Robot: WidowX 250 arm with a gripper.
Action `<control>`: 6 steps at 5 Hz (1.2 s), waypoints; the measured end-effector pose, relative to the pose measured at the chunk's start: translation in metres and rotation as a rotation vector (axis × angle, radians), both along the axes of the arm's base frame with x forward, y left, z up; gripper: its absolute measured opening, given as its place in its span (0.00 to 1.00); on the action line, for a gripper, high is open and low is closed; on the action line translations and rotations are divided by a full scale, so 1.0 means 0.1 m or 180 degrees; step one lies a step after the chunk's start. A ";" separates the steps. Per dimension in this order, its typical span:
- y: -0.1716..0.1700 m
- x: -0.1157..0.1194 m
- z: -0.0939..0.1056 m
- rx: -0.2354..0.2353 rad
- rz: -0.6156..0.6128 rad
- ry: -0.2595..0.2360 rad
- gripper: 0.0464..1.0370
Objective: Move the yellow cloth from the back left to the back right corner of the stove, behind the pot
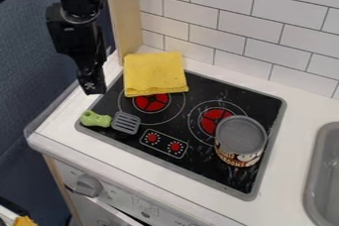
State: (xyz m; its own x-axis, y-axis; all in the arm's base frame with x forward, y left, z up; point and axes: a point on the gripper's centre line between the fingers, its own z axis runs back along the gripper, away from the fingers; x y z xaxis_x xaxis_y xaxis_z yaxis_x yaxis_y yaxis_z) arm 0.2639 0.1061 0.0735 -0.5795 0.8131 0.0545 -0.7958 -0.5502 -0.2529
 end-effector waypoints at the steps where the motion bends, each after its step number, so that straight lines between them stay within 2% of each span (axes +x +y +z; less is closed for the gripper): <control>1: -0.01 -0.01 -0.08 -0.0038 0.0032 0.0086 0.96; 2: -0.04 0.26 -0.27 -0.0100 0.0286 0.0254 0.96; 4: 0.01 0.79 -0.60 -0.0060 0.0864 0.0412 0.96; 5: 0.03 0.94 -0.71 -0.0081 0.1163 0.0393 0.96; 6: 0.02 1.07 -0.83 -0.0185 0.1461 0.0357 0.96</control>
